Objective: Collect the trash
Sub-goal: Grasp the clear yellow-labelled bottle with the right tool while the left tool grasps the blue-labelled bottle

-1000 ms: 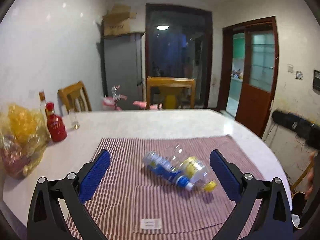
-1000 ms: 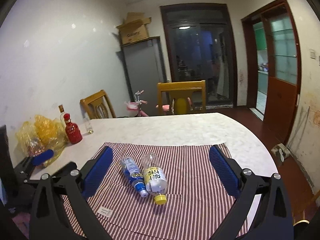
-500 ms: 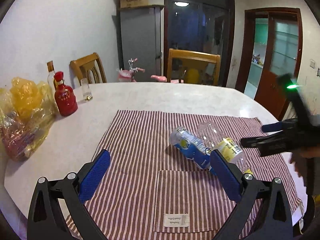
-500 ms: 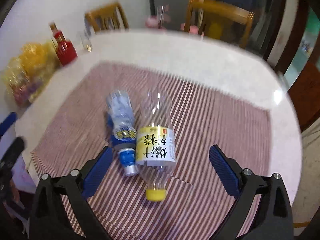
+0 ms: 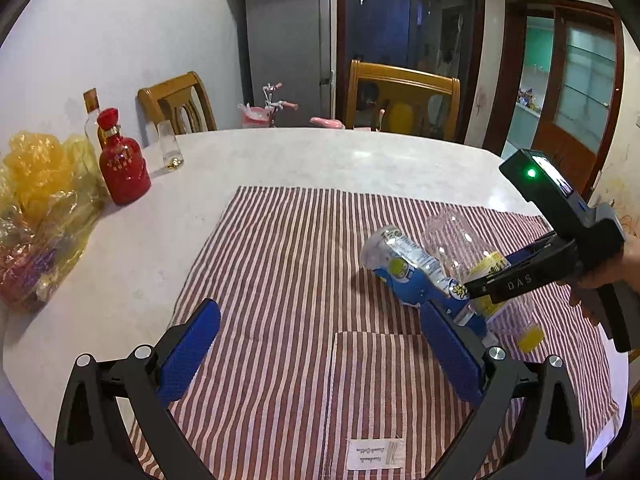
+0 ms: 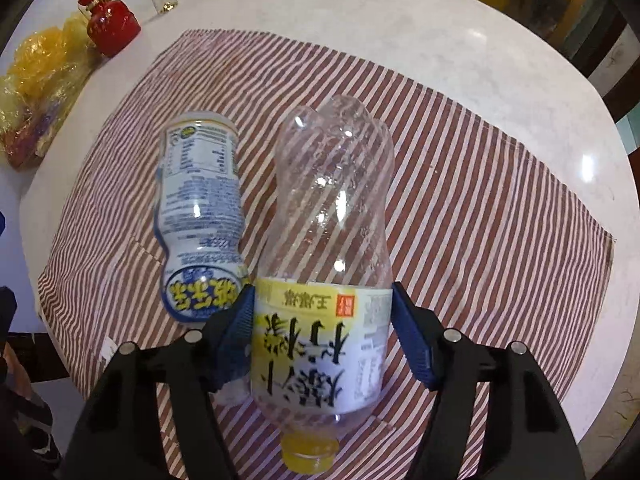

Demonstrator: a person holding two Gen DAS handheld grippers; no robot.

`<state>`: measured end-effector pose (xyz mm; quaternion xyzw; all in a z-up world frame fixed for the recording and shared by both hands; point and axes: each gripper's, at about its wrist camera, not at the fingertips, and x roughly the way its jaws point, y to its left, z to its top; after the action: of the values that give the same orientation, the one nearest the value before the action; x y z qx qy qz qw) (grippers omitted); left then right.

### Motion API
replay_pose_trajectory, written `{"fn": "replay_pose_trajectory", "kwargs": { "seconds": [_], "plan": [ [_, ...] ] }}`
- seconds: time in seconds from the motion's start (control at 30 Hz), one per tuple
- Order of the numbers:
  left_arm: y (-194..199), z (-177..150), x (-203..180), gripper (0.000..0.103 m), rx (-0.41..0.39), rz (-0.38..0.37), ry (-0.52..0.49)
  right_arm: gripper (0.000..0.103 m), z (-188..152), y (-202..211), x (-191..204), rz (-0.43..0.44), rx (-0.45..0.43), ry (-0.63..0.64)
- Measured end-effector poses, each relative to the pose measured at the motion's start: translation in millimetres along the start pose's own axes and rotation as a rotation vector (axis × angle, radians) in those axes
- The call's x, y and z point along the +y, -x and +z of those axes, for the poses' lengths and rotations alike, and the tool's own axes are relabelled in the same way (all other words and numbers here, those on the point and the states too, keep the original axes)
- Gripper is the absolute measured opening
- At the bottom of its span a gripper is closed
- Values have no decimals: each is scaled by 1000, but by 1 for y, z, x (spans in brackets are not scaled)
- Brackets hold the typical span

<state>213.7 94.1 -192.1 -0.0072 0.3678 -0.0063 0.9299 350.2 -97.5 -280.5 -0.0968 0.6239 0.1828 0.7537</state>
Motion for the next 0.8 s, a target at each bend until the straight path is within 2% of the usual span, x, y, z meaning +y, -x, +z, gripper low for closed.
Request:
{"fn": "replay_pose_trajectory", "kwargs": {
  "seconds": [0.13, 0.23, 0.3, 0.43, 0.47, 0.53, 0.63, 0.7, 0.8],
  "plan": [
    [-5, -1, -4, 97, 17, -21, 3, 64, -2, -17, -6, -1, 37, -3],
    [-7, 2, -10, 97, 23, -35, -2, 64, -13, -13, -7, 1, 8, -7],
    [-13, 6, -17, 97, 36, -49, 2, 64, -25, -4, -15, 35, -21, -51],
    [-31, 13, -35, 97, 74, -99, 24, 64, -55, 16, -34, 45, -71, -129],
    [-38, 16, -42, 97, 85, -89, 34, 64, -68, 23, -41, 52, -85, -163],
    [-53, 23, -55, 97, 121, -13, 61, 64, -82, 29, -50, 53, -98, -197],
    [-71, 31, -69, 97, 128, 43, 138, 64, -107, 42, -64, 36, -114, -244],
    [-85, 33, -75, 97, 152, 88, 182, 64, -114, 45, -70, 43, -119, -266],
    [-114, 32, -79, 97, 248, 169, 278, 64, -116, 44, -76, 57, -132, -287]
  ]
}}
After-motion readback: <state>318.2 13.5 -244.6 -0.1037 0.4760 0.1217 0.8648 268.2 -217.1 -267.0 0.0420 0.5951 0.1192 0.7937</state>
